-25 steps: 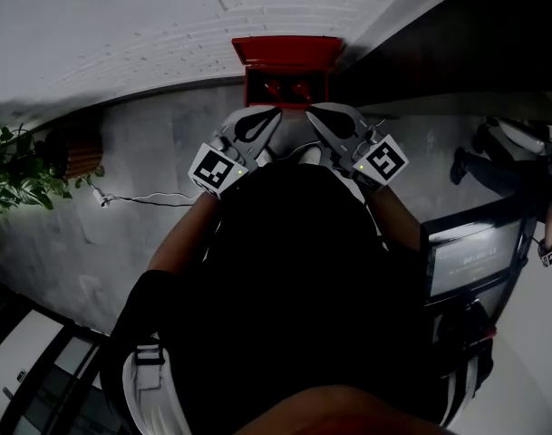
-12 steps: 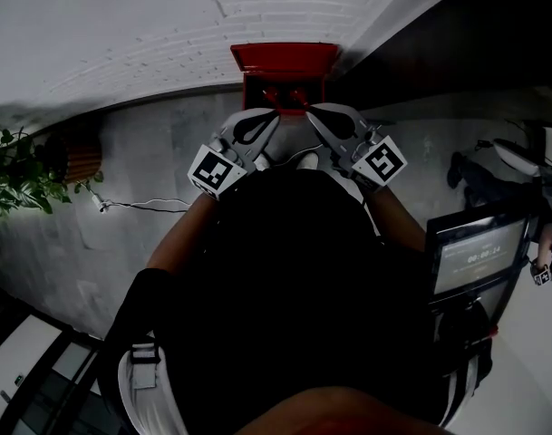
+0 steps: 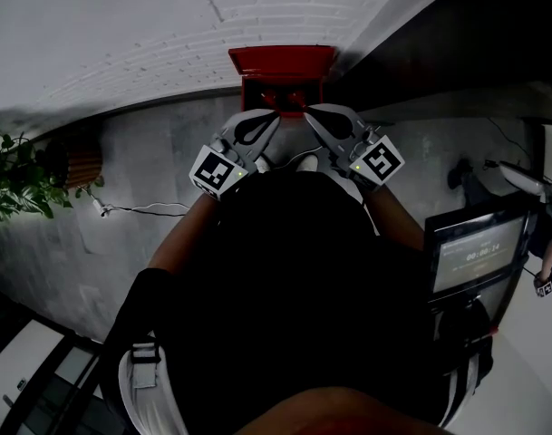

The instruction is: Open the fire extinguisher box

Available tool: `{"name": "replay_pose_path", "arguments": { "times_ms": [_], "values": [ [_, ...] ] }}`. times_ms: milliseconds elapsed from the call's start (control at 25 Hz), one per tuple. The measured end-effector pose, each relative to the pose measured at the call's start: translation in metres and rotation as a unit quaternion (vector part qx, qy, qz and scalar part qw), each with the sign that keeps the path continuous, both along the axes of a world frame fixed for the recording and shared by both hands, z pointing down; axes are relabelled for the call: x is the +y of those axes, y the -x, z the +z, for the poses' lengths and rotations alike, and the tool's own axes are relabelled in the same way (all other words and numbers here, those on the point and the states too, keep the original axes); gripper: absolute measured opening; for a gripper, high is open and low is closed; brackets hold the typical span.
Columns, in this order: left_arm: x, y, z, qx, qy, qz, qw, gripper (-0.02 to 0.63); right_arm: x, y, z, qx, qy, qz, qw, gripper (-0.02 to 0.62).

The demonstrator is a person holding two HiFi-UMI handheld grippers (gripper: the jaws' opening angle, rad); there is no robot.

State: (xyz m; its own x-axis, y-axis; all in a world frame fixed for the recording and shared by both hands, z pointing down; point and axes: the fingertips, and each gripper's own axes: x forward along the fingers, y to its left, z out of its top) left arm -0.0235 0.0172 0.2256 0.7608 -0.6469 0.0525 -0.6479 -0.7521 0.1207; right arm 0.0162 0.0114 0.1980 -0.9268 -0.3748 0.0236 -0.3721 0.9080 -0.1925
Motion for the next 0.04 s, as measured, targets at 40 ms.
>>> {"name": "replay_pose_path", "arguments": {
  "times_ms": [40],
  "values": [
    [-0.0009, 0.0, 0.0003, 0.0, -0.001, 0.0, 1.0, 0.002, -0.0003, -0.0002, 0.0008, 0.001, 0.0, 0.0, 1.0, 0.009]
  ]
}}
